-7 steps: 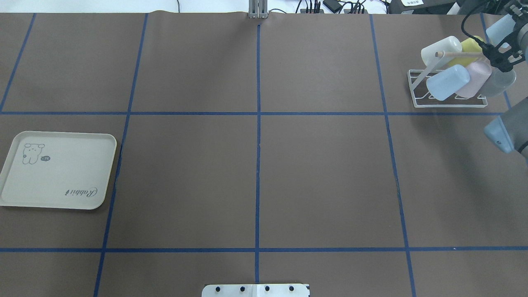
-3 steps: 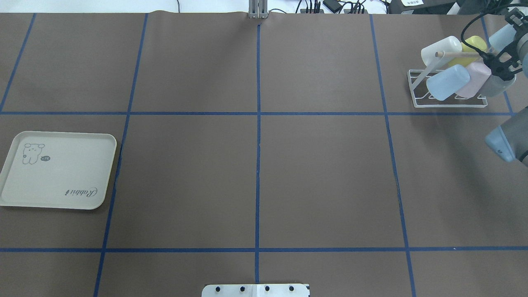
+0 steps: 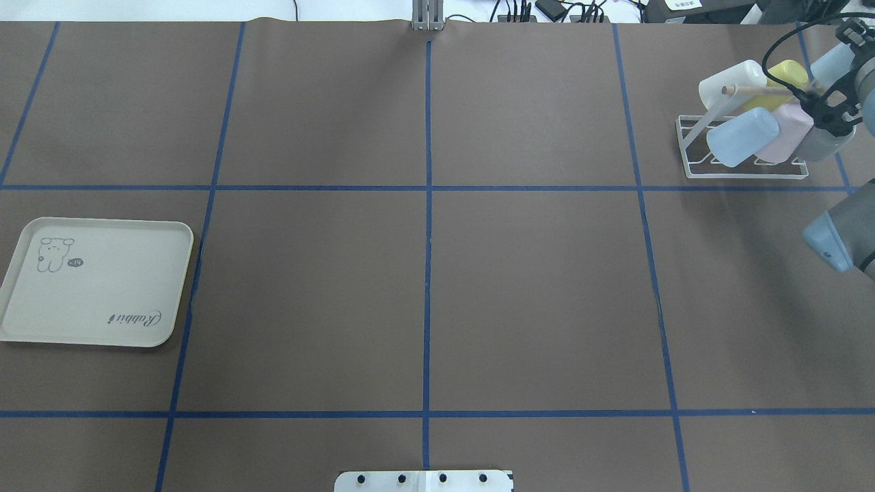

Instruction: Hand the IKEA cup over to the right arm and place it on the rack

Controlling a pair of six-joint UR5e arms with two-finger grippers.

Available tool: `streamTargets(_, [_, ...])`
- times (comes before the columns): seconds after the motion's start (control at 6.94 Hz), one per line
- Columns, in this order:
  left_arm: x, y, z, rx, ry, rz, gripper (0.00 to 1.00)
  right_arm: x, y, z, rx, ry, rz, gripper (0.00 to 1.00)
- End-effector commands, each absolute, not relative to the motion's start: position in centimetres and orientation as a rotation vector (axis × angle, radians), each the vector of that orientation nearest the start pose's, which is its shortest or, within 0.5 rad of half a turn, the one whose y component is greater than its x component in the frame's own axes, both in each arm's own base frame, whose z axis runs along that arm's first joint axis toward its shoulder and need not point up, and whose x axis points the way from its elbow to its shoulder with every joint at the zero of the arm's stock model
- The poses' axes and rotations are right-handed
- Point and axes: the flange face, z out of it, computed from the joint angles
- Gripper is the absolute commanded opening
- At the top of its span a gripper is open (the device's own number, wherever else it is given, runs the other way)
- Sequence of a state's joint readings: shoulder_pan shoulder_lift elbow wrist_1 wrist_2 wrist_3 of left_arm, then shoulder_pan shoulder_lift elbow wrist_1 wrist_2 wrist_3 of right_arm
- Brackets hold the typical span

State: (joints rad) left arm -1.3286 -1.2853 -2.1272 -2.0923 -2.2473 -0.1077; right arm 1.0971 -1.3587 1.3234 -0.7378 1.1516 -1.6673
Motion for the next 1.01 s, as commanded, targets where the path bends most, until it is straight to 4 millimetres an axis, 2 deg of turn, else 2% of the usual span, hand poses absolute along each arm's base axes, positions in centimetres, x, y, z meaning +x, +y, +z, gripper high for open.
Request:
streamTargets(0.0, [2.3,-38.9,44.9,0.641,0.766,0.390,1.00,-13.0,-62.7,58.3,0.499,0.903,-1.822,0.00])
streamTargets(0.29, [2.3,-39.0,44.9,0.639,0.766,0.390,1.00,-13.9,-62.5,58.3,0.482,0.928,-1.823,0.00])
streamTargets(0.58, [2.3,-38.9,44.9,0.641,0.766,0.390,1.00,-13.9,-62.4,58.4,0.455,0.955,-1.845,0.00])
streamTargets(0.72, [2.3,-38.9,44.9,0.641,0.766,0.390,1.00,-13.9,-62.5,58.2,0.457,0.958,-1.846,0.05])
streamTargets(0.87, [2.3,-38.9,44.9,0.641,0.766,0.390,1.00,-14.1,-62.6,57.9,0.459,0.961,-1.849,0.18])
